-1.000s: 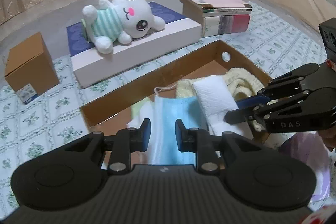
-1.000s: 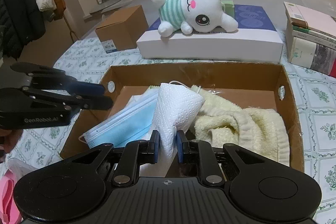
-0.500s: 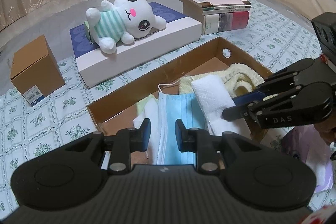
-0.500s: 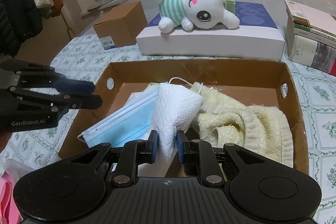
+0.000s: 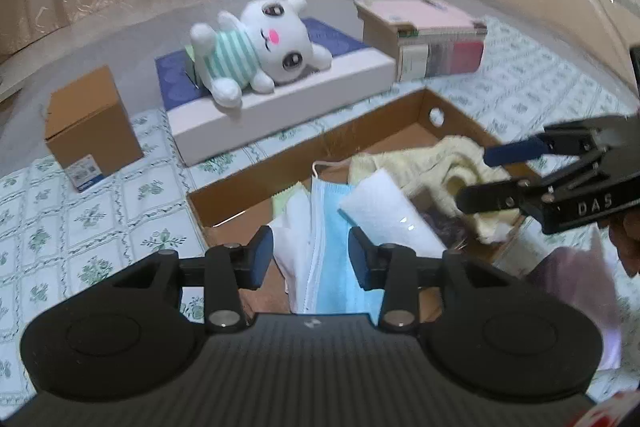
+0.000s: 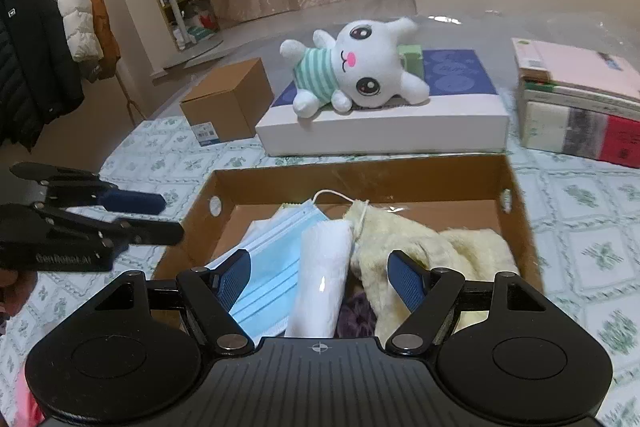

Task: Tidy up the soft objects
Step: 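Lower the white paper towel into the box and open the right gripper, then move both grippers back to the pink cup and tissue pack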

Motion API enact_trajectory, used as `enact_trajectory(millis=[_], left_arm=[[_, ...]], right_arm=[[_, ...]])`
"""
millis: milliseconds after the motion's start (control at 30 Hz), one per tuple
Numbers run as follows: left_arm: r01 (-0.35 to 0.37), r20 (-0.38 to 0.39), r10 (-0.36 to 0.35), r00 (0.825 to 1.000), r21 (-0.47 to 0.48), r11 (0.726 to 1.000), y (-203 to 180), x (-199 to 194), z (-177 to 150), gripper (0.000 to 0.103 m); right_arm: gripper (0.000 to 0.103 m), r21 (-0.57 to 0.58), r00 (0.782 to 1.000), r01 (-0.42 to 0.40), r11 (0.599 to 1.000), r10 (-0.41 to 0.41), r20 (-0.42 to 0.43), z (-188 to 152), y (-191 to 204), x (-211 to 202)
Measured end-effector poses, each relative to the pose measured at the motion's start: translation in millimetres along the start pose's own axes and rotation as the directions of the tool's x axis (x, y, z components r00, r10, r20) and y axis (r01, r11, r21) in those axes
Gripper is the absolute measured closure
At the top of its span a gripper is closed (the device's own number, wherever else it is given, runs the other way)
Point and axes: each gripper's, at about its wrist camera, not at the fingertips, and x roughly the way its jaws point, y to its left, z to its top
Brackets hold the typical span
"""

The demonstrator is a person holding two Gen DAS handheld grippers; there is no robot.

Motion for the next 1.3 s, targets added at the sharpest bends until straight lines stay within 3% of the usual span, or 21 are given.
enact_trajectory(millis=[133, 267, 433, 567, 767, 1033, 1133, 1300], left_arm=[[-0.007, 0.058, 0.009, 0.998, -0.039, 0.999, -8.5, -40.0, -2.4, 0.059], [-0.047, 0.114, 0.055, 0.992, -0.074, 0.996, -22.9, -88.3, -12.3, 0.045], [-0.080, 0.181, 0.103, 0.978, -0.130, 0.988, -44.5, -148.4, -38.1, 0.034], [-0.106, 0.239, 0.141, 0.961, -0.154, 0.982, -66.2, -188.7, -69.4, 0.017], [-0.144, 0.279, 0.211, 0.937, -0.244, 0.959, -89.7, -232.9, -124.3, 0.013], [-0.229, 0.270, 0.323, 0.907, -0.328, 0.916, -116.3, -264.1, -189.6, 0.013], [-0.234, 0.278, 0.323, 0.905, -0.309, 0.922, -127.5, -272.8, -208.3, 0.013], [-0.232, 0.260, 0.301, 0.917, -0.266, 0.936, -144.0, -273.7, -222.7, 0.013]], right_arm=[[0.028, 0.002, 1.000, 0.012, 1.000, -0.012, 0.026, -8.7, 11.1, -36.6], [0.028, 0.017, 0.999, 0.016, 1.000, -0.016, 0.049, -21.0, 26.0, -76.0], [0.028, 0.008, 0.997, 0.008, 1.000, -0.009, 0.080, -46.7, 52.9, -127.3], [0.028, 0.023, 0.994, 0.000, 1.000, -0.002, 0.110, -75.6, 71.8, -166.4], [0.028, 0.103, 0.991, -0.012, 0.995, -0.002, 0.135, -123.3, 88.2, -210.7], [0.028, 0.093, 0.993, 0.015, 0.996, -0.025, 0.116, -173.3, 106.8, -239.6], [0.028, 0.080, 0.993, 0.034, 0.996, -0.043, 0.110, -188.6, 109.9, -245.1], [0.028, 0.087, 0.994, 0.041, 0.995, -0.049, 0.096, -204.2, 105.1, -249.8]])
